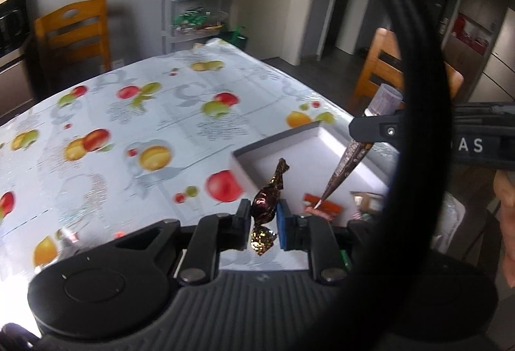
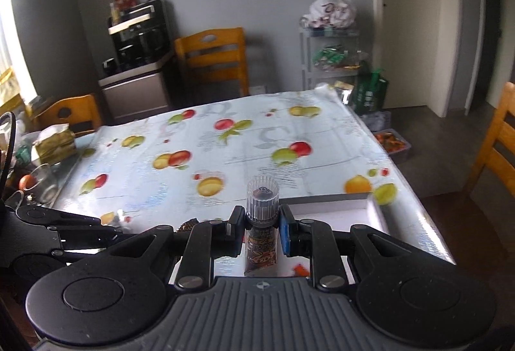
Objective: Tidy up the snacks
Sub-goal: 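Carry the candy and tube snack over the white box with both grippers, then open the right gripper to drop the tube snack into the box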
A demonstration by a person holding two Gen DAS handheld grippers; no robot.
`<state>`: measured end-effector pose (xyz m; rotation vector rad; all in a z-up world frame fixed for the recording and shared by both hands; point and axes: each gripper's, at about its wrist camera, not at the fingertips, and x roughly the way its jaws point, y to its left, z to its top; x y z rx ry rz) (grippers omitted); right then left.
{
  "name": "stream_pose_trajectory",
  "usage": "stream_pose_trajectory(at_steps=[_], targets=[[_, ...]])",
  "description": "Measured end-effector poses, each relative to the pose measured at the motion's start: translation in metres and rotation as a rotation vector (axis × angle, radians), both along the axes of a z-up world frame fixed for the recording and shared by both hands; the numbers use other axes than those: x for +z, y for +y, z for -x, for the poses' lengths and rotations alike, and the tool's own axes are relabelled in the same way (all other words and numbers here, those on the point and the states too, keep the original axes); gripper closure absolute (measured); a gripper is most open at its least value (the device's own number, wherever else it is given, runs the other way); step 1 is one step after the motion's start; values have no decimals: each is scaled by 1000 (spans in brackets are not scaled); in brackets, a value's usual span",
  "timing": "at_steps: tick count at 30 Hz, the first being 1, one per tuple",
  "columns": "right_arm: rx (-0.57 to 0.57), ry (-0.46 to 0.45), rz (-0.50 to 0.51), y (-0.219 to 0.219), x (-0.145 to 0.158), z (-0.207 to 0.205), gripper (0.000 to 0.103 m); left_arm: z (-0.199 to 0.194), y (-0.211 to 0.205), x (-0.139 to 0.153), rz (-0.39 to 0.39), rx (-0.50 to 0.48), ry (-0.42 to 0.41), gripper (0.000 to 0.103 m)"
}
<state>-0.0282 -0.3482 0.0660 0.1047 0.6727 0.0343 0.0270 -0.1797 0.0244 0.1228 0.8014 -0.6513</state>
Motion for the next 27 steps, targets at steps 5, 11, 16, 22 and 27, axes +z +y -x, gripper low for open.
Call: stream_pose_trajectory(at_steps=[5, 11, 16, 22, 27], targets=[[-56, 30, 7, -26, -6, 7, 80, -6, -32, -8, 0, -52, 27, 90], [-98, 86, 26, -52, -21, 10, 79, -20, -71, -23, -14, -88, 65, 90], [-96, 143, 33, -64, -41, -3, 79, -37, -96, -40, -37, -100, 101, 90], [-76, 190, 37, -70, -67, -31, 79, -65, -117, -66, -46, -52, 153, 90], [-130, 193, 36, -70, -82, -68, 79, -93, -135, -79, -96, 67, 214, 91]])
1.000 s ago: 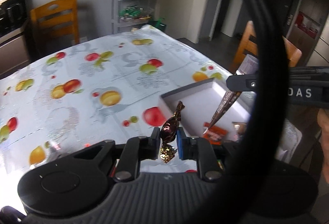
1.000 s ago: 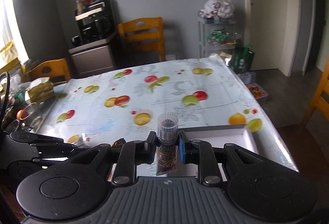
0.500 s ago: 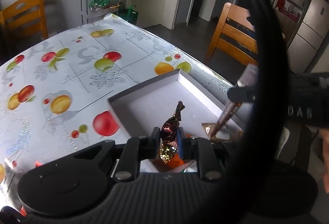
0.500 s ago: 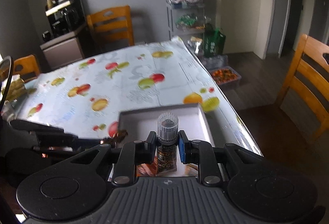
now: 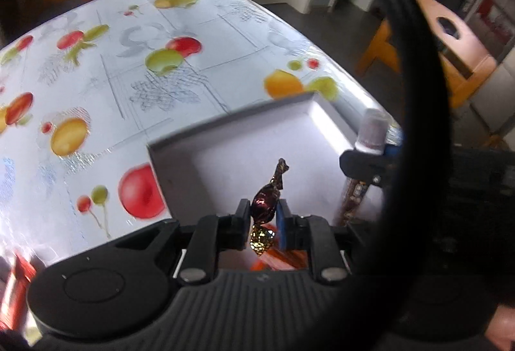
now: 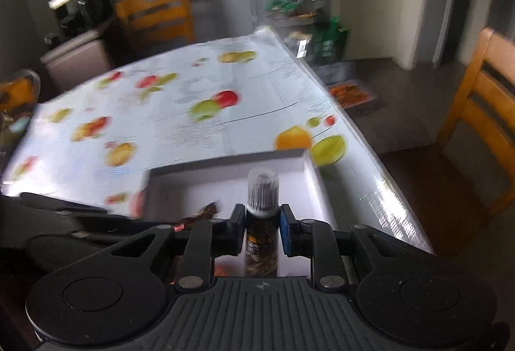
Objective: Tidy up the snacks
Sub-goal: 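Open the right gripper to drop the tube snack into the box, then open the left gripper to drop the brown candy into the box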
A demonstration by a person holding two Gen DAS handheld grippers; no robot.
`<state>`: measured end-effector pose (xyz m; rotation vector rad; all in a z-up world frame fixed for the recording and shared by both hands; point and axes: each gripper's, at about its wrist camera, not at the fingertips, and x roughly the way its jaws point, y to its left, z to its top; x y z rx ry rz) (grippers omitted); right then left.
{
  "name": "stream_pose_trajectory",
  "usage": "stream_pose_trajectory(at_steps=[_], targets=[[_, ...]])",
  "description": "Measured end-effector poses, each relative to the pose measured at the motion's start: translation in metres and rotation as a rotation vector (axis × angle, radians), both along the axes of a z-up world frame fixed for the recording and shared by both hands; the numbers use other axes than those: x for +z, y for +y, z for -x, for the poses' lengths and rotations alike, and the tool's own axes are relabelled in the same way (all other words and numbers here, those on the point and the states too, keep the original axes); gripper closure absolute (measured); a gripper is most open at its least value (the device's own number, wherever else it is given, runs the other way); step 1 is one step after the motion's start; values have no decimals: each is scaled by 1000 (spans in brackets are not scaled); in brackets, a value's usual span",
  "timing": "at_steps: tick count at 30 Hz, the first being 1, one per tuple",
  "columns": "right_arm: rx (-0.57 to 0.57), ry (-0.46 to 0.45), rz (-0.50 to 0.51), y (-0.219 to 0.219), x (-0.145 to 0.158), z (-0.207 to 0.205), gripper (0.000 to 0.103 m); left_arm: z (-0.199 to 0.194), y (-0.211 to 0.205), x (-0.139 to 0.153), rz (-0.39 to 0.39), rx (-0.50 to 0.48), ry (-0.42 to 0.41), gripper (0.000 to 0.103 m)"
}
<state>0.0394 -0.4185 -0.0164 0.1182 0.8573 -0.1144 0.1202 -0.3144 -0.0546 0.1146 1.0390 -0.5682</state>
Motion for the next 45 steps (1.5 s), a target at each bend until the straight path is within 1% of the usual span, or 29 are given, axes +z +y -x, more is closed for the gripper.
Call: stream_pose_trajectory(at_steps=[1, 2, 3, 4, 5, 7, 9, 11, 13, 15, 18, 19, 21, 22, 23, 26, 32, 35, 40, 43, 45], targets=[[-4, 24, -19, -3, -6, -8, 79, -3, -1, -2, -14, -17, -14, 91], [8, 30, -19, -4, -10, -11, 79, -3, 3, -4, -3, -34, -24, 91], [23, 39, 7, -6, -14, -13, 79, -4, 8, -9, 1, -26, -18, 91], [6, 56, 1, -11, -19, -15, 79, -6, 12, -15, -16, -20, 20, 91], [-9, 75, -21, -15, -24, -18, 79, -7, 13, -19, -21, -34, 36, 91], [-2, 90, -11, -18, -33, -19, 79, -5, 12, -23, -48, -46, 4, 91], [2, 107, -9, -20, -39, -18, 79, -4, 7, -24, -54, -60, -17, 91], [18, 90, 28, -21, -36, -16, 79, -2, 1, -22, -55, -86, -35, 91], [0, 80, 16, -25, -33, -17, 79, 1, -5, -20, -62, -107, -58, 91], [-13, 71, -2, -30, -30, -17, 77, 2, -10, -19, -58, -120, -57, 90], [-8, 61, 2, -31, -25, -14, 74, 8, -13, -16, -60, -127, -60, 88], [-5, 62, -1, -31, -24, -14, 73, 8, -13, -16, -59, -128, -61, 86], [-6, 56, 2, -30, -23, -13, 72, 10, -12, -16, -67, -127, -62, 73], [-3, 56, -2, -29, -22, -12, 72, 10, -10, -16, -69, -119, -68, 61], [0, 54, -2, -28, -21, -11, 71, 11, -8, -15, -64, -115, -74, 60], [3, 45, -6, -24, -18, -9, 69, 7, -5, -14, -60, -113, -78, 60], [10, 28, -12, -17, -10, -4, 68, 9, 5, -5, -43, -111, -84, 60], [11, 8, -14, -13, -3, -2, 61, 13, 11, 1, -45, -95, -98, 60], [26, -23, -17, -3, 9, 3, 60, 22, 26, 11, -39, -65, -107, 60], [42, -37, -22, 5, 16, 7, 56, 29, 38, 17, -35, -50, -117, 60], [55, -45, -21, 11, 19, 9, 51, 33, 46, 21, -36, -29, -123, 60]])
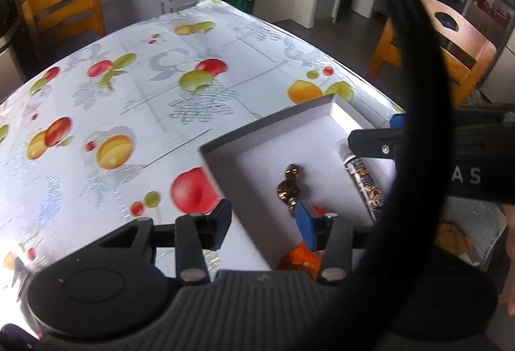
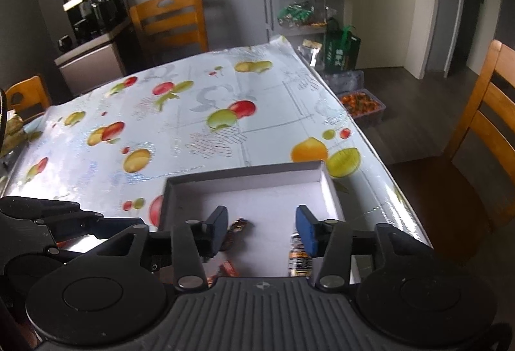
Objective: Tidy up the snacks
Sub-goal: 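Open the left gripper to drop the brown candy into the box, then move both grippers back from the box to the remaining snacks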
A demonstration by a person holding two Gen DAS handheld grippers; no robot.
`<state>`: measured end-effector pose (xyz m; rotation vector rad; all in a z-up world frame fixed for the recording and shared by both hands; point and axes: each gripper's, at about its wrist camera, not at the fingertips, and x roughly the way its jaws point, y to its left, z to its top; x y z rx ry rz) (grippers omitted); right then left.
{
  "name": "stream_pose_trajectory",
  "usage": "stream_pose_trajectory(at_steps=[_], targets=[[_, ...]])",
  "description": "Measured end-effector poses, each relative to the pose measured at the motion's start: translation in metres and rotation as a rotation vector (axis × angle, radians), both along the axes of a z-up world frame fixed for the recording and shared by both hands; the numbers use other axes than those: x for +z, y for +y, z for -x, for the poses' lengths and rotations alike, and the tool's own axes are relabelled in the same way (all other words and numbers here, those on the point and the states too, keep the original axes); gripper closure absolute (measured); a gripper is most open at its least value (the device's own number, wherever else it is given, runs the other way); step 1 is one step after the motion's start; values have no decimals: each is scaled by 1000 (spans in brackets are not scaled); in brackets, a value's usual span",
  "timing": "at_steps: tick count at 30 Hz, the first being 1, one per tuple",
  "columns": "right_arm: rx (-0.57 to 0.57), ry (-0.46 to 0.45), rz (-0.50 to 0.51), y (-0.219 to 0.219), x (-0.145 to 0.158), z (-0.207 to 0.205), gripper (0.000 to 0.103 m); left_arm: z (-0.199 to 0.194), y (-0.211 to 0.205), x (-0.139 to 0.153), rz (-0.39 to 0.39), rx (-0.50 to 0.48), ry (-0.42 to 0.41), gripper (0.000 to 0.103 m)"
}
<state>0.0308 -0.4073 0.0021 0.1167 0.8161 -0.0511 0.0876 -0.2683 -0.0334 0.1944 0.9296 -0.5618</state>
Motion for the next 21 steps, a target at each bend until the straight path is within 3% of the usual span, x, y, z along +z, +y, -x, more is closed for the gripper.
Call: stream_pose_trajectory(at_steps=[11, 15, 21], targets=[[75, -28, -11, 48, 10, 5, 46, 21, 65, 9, 7, 125, -9, 57], [110, -27, -20, 66, 12, 6, 37, 33, 93, 6, 9, 167, -1, 57], [174, -22, -35, 99, 10, 12, 37, 50, 134, -2, 19, 231, 23, 57]])
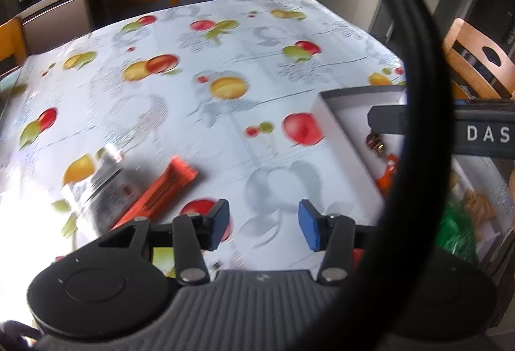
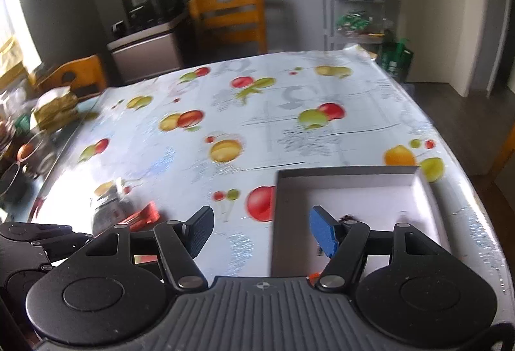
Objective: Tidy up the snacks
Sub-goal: 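Move both grippers back from the box to the remaining snacks, then grasp the clear packet with white candy with the left gripper while the right reaches a small white item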
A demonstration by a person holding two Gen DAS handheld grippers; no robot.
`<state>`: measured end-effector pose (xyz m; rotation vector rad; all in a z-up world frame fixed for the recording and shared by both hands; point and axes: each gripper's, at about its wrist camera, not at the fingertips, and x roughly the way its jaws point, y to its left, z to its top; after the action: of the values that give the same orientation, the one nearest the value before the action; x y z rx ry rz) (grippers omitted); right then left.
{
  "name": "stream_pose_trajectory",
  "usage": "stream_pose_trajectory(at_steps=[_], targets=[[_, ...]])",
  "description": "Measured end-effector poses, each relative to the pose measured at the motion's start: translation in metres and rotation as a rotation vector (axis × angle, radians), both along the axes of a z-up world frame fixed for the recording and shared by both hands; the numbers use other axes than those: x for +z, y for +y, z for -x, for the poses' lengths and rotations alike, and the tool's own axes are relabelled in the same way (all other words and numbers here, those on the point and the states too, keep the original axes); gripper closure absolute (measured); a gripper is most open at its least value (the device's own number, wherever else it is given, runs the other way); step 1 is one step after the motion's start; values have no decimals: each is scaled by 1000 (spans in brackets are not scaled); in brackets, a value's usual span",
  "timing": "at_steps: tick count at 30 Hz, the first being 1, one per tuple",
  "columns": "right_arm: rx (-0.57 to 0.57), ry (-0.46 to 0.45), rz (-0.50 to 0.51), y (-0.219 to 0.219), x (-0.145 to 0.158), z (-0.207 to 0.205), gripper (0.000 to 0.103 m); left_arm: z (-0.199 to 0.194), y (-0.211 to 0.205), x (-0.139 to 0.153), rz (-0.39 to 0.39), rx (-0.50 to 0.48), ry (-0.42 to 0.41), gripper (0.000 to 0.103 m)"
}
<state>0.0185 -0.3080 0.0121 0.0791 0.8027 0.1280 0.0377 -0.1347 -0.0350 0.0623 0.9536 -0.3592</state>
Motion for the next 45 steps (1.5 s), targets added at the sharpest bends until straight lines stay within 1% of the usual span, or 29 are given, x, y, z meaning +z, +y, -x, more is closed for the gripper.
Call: stream_pose_trajectory(at_steps=[10, 16, 22, 26, 30, 37, 41, 45], targets=[[111, 34, 19, 52, -8, 0, 34, 19, 60, -6, 1, 94, 14, 57], [171, 69, 27, 79, -18, 1, 34, 28, 97, -8, -22, 136, 7, 57], [223, 97, 38, 104, -29, 4, 34, 32, 133, -11, -21, 195, 12, 57], [261, 116, 56, 120, -37, 6, 34, 31, 149, -13, -20, 205, 10, 57], [282, 134, 67, 131, -43, 10, 34, 30, 159, -16, -24, 198, 5, 57], [280, 159, 79, 137, -49, 14, 34, 19, 176, -26, -43, 141, -12, 57], [266, 162, 83, 139, -50, 14, 34, 11, 184, -33, -49, 77, -11, 57], [265, 172, 93, 142, -53, 12, 32, 4, 189, -41, -48, -10, -6, 56]])
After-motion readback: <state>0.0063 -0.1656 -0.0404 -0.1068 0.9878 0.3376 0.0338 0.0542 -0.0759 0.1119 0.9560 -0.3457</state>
